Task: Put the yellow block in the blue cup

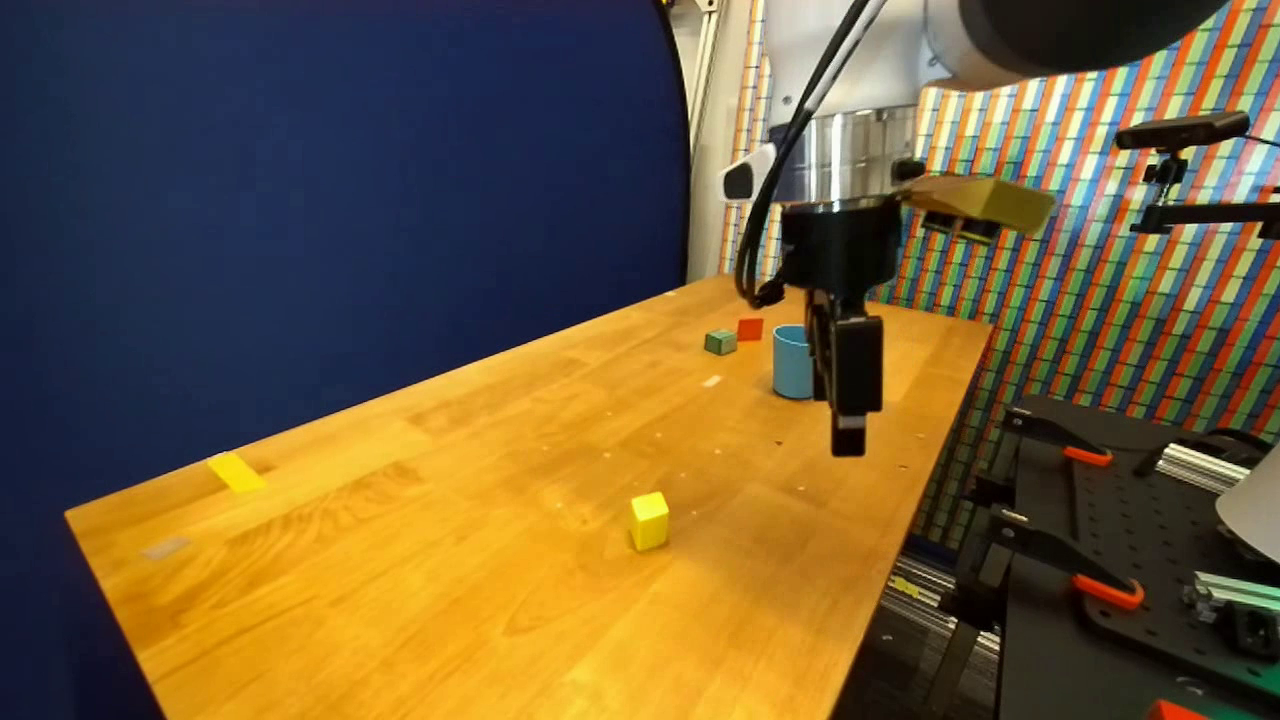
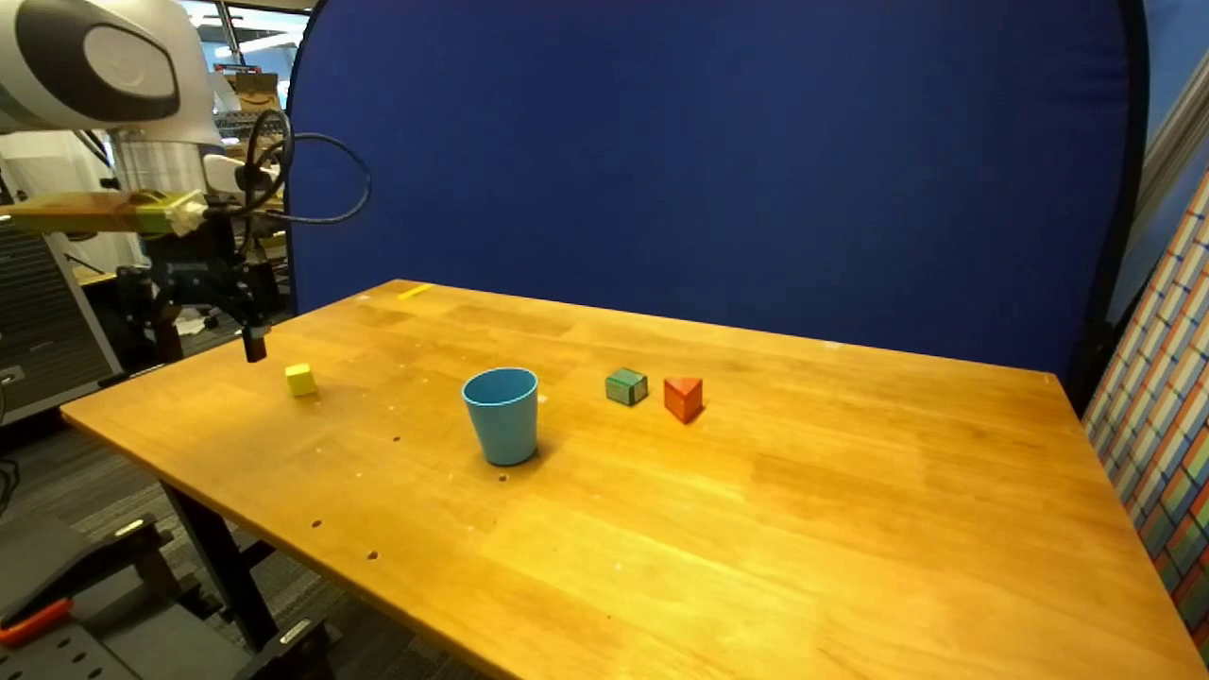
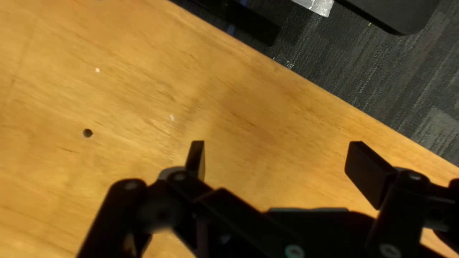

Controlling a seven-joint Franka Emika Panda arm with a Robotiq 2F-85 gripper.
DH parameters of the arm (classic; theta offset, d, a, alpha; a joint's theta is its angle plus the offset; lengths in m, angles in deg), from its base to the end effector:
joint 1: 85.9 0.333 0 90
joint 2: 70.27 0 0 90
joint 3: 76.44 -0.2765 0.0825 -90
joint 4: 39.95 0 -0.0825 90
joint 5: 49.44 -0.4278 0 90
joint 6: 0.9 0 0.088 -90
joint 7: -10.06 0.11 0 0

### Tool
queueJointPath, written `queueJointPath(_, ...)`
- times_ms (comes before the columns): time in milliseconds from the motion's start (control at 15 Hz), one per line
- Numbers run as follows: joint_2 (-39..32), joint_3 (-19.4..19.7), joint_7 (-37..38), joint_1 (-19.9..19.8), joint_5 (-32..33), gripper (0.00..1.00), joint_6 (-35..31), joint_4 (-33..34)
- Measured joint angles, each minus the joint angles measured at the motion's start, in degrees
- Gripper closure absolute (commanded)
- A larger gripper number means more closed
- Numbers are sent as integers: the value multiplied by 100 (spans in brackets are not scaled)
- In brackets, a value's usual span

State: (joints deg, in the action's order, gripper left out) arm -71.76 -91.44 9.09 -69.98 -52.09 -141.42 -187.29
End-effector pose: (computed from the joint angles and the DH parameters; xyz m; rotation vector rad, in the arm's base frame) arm 0.3880 0.2338 0.1628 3.0233 0.8029 -0.2319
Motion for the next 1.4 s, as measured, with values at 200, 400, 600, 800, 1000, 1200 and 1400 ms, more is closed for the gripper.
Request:
queueJointPath(200,-1082,-21,4,18,408,0,-234,708)
queueJointPath(400,-2163,59,31,73,898,0,-292,1574)
queueJointPath(600,-3091,267,35,240,1224,0,-283,2464)
queueJointPath(800,-3532,373,34,384,1304,0,-100,3045)
queueJointPath(1000,-3695,385,34,426,1305,0,0,3374)
queueJointPath(1200,-3717,387,42,425,1303,0,5,3474)
queueJointPath(1400,-3658,389,129,425,1303,0,23,3484)
